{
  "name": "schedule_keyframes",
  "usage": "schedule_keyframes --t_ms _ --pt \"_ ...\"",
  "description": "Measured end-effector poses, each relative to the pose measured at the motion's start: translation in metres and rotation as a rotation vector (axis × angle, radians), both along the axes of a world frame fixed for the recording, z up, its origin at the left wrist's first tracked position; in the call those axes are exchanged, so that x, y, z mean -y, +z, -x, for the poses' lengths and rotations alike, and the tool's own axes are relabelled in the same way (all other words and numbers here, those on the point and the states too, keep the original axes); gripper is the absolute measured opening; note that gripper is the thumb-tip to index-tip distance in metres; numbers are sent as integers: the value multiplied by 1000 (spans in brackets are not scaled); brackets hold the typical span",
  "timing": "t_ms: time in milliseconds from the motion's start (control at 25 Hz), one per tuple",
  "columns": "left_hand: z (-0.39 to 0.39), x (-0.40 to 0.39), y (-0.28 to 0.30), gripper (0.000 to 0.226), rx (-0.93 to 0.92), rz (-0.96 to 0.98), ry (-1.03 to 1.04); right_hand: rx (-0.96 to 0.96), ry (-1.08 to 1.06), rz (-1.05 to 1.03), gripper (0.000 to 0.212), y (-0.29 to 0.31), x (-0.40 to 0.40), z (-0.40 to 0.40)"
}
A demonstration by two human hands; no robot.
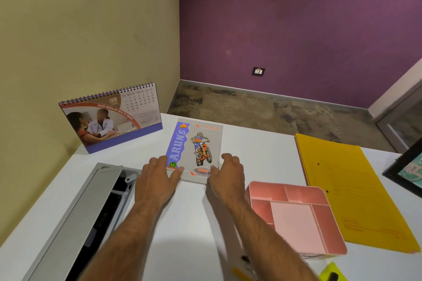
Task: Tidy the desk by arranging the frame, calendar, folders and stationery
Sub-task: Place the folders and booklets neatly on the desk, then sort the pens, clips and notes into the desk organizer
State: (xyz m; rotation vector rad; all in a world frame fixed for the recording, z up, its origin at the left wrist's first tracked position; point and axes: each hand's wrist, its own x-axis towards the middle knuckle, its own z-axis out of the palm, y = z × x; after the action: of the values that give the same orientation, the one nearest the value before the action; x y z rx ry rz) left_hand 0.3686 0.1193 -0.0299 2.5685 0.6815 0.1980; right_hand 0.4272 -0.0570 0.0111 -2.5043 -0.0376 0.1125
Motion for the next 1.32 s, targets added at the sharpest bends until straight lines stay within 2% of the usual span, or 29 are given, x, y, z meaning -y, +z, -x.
schedule_keyframes --t_ms 120,280,440,600,960,1160,1320 --pt "-5 12 12 60 54 -165 -82 122 108 30 48 7 1 0" --pt "4 34 44 61 198 -243 -185 323 217 112 55 37 26 16" --pt "27 61 68 67 261 -280 -248 368 203 217 68 49 64 44" --pt "62 100 77 71 216 -248 -269 342 183 299 83 44 111 90" --pt "158 189 33 76 67 -193 -376 153 161 386 79 -6 200 193" --pt "207 231 -3 58 -50 -116 -417 113 185 416 77 -23 225 228" --pt "211 247 -13 51 -206 -168 -416 92 209 384 75 -31 237 238"
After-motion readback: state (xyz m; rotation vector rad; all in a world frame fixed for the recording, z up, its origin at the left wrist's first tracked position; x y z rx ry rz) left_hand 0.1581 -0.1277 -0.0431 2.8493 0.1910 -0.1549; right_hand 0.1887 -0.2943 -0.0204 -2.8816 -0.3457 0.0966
